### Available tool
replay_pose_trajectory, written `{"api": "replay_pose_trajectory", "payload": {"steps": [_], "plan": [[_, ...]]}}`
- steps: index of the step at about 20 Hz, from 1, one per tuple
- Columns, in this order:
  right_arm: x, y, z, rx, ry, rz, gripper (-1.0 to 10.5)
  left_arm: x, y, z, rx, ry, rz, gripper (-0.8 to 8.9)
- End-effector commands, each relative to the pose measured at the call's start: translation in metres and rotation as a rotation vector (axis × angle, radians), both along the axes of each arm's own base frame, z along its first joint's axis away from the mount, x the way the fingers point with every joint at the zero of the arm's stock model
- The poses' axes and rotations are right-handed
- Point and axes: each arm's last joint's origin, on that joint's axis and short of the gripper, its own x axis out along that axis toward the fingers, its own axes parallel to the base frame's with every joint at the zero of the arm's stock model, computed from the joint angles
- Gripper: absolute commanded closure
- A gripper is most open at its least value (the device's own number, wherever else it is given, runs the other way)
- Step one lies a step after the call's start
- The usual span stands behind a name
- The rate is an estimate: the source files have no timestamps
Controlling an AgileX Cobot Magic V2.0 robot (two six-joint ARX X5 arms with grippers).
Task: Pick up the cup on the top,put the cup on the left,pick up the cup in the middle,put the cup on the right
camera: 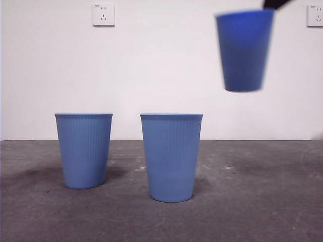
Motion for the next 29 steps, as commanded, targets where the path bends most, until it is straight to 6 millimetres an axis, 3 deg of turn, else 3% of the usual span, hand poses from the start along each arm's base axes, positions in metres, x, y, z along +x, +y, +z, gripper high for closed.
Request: {"api": "replay_pose_trajectory", "payload": {"steps": [1, 8, 17, 18, 21, 23, 26, 29], "plan": [[0.013, -0.006, -0.02, 0.009, 0.061, 0.017, 9.6, -0.001, 0.0, 0.0, 0.004, -0.001, -0.004, 4.9], [0.041, -0.002, -0.105, 0.004, 0.174, 0.012, 9.6, -0.001, 0.0, 0.0, 0.005, 0.001, -0.003, 4.9], [0.064, 0.004, -0.138, 0.02, 0.226, 0.011, 9.6, -0.001, 0.0, -0.001, 0.006, 0.006, -0.003, 4.9], [0.064, 0.004, -0.14, 0.019, 0.234, 0.011, 9.5, -0.001, 0.0, -0.001, 0.006, 0.006, -0.003, 4.9], [0.063, 0.004, -0.137, 0.025, 0.228, 0.007, 7.1, -0.001, 0.0, -0.001, 0.006, 0.006, -0.004, 4.9], [0.059, 0.003, -0.128, 0.033, 0.198, 0.007, 6.2, -0.001, 0.0, -0.001, 0.006, 0.006, -0.003, 4.9], [0.046, 0.0, -0.102, 0.052, 0.111, 0.007, 5.9, -0.001, 0.0, 0.0, 0.006, 0.005, -0.004, 4.9], [0.019, -0.007, -0.074, 0.076, 0.051, 0.011, 5.9, -0.001, 0.0, -0.001, 0.006, 0.006, -0.005, 4.91]]}}
